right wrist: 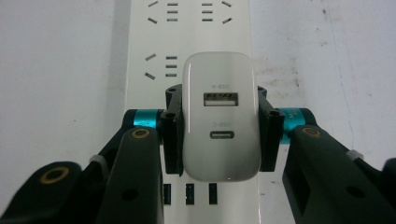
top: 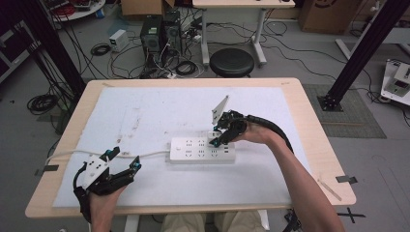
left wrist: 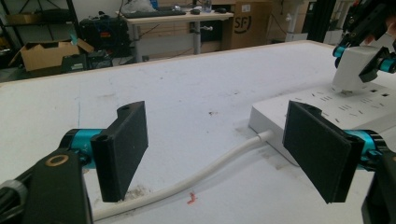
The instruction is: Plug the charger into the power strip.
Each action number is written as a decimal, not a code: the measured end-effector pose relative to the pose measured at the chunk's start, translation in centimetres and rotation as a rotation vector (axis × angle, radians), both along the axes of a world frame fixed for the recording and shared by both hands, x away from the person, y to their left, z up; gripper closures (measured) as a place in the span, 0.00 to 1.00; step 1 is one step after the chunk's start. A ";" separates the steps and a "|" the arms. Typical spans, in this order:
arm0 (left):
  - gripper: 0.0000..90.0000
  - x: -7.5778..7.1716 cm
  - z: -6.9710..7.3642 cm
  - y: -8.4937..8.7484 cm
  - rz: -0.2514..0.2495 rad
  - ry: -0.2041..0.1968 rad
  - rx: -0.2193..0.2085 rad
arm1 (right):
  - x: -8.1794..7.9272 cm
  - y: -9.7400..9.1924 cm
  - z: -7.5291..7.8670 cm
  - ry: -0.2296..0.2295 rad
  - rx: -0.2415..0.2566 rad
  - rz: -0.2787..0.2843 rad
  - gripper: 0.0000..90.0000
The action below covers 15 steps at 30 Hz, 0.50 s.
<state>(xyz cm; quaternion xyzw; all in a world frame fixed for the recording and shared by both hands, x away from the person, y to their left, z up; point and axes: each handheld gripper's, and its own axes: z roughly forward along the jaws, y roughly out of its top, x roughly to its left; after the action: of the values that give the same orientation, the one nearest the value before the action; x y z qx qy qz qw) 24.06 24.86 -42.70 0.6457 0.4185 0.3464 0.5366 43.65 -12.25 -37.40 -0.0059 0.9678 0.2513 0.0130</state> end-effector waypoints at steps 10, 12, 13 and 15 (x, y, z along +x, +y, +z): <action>0.25 -0.2 0.1 0.1 -0.002 -0.002 0.009 | 0.1 0.1 0.0 0.000 -0.008 0.019 0.71; 0.25 -0.2 0.1 0.1 -0.003 -0.004 0.005 | 0.1 0.0 -0.1 -0.003 0.000 0.020 0.71; 0.25 -0.2 0.1 0.0 -0.001 -0.004 0.001 | 0.1 0.0 -0.1 -0.003 0.000 0.020 0.71; 0.25 -0.3 0.1 0.0 -0.002 -0.005 0.000 | 0.1 0.0 -0.1 -0.003 0.000 0.018 0.71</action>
<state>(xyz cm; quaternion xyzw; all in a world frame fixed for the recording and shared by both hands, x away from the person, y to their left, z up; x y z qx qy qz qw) 23.79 24.90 -42.56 0.6453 0.4164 0.3476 0.5379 43.73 -12.20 -37.52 -0.0151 0.9677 0.2514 0.0124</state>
